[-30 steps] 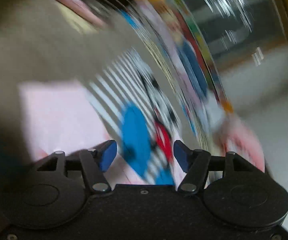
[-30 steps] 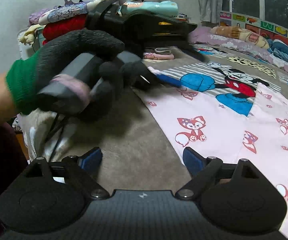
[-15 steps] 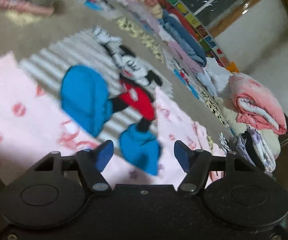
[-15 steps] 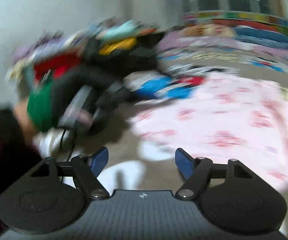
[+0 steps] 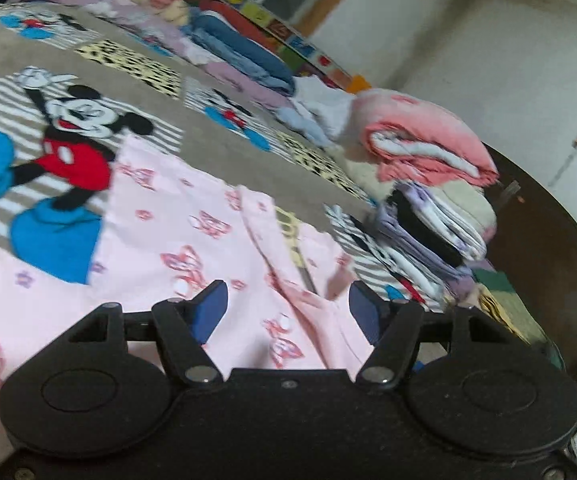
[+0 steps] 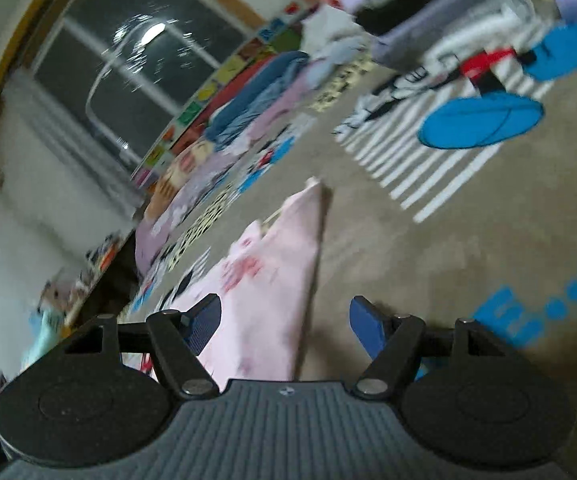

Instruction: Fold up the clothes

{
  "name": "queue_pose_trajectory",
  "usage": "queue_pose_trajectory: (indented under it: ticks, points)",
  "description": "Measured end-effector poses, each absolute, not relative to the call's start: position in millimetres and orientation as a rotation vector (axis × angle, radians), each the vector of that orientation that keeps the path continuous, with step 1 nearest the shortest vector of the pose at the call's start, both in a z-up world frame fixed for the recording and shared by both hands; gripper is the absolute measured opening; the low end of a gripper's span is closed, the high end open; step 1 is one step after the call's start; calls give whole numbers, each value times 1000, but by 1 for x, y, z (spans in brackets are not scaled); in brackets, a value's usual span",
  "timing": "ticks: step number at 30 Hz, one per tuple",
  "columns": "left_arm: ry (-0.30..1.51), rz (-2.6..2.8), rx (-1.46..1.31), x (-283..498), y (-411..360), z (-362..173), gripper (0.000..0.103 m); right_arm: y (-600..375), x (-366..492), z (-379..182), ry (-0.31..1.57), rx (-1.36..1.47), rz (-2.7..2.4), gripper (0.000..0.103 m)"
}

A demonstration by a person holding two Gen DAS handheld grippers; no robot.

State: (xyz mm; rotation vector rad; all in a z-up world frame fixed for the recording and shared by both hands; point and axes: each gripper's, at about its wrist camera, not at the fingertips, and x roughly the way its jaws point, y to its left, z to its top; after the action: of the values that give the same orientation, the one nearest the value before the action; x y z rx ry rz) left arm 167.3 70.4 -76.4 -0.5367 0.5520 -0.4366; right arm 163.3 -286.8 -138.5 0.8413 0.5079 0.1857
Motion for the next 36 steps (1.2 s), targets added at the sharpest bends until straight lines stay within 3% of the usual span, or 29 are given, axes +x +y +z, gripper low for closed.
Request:
queue_pose_trajectory:
  ticks: [13, 15, 17, 20, 29, 36]
  points:
    - [584, -461, -596, 184, 84, -90, 67, -294, 300, -140, 618, 798, 165, 69]
    - [587, -461, -601, 185, 86, -91, 67, -291, 313, -139, 644, 762, 171, 60]
    - [590, -464, -606, 187, 88, -92, 67, -287, 322, -139, 667, 716, 170, 22]
    - [595, -449, -626, 188, 91, -92, 67, -282, 320, -140, 660, 683, 148, 8]
    - [575, -453, -659, 180, 95, -85, 67, -295, 273, -102, 495, 603, 70, 7]
    - [554, -445, -688, 174, 104, -79, 67, -263, 249, -63, 429, 337, 15, 7]
